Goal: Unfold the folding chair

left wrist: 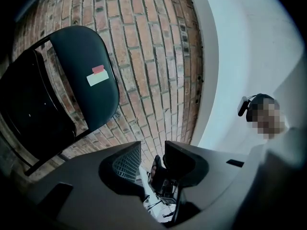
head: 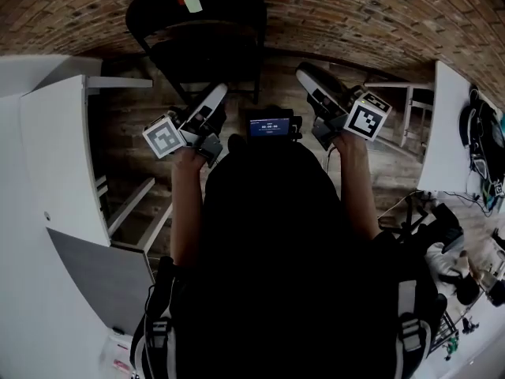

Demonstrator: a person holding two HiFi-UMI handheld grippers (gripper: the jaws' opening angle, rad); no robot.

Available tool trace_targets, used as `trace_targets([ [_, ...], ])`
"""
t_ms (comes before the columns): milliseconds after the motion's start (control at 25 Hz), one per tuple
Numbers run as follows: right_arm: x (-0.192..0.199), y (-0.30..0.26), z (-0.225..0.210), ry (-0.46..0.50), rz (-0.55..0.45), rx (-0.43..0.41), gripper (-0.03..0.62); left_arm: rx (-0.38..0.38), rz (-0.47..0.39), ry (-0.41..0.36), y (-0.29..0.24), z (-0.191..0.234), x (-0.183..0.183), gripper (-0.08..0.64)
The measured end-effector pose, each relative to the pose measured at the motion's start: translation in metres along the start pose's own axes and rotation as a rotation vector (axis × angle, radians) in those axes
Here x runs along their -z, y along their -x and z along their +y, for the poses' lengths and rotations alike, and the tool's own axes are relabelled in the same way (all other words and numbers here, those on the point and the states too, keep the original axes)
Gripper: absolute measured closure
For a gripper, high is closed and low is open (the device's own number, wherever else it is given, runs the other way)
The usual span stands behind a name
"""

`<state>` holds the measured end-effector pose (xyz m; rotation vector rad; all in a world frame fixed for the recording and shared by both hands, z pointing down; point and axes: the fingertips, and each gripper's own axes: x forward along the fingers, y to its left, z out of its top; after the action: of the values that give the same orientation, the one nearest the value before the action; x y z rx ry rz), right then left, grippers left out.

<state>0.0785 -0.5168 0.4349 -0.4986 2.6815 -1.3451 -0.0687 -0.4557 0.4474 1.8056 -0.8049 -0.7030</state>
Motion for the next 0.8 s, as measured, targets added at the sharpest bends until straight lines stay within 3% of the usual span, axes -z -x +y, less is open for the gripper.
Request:
trace_targets([
  [800, -0.034, -0.013, -0.038, -0.031, 0.073, -0.055, 0.505, -0.048, -0.037, -0.028, -0.05, 0.011, -0.009, 0.405],
])
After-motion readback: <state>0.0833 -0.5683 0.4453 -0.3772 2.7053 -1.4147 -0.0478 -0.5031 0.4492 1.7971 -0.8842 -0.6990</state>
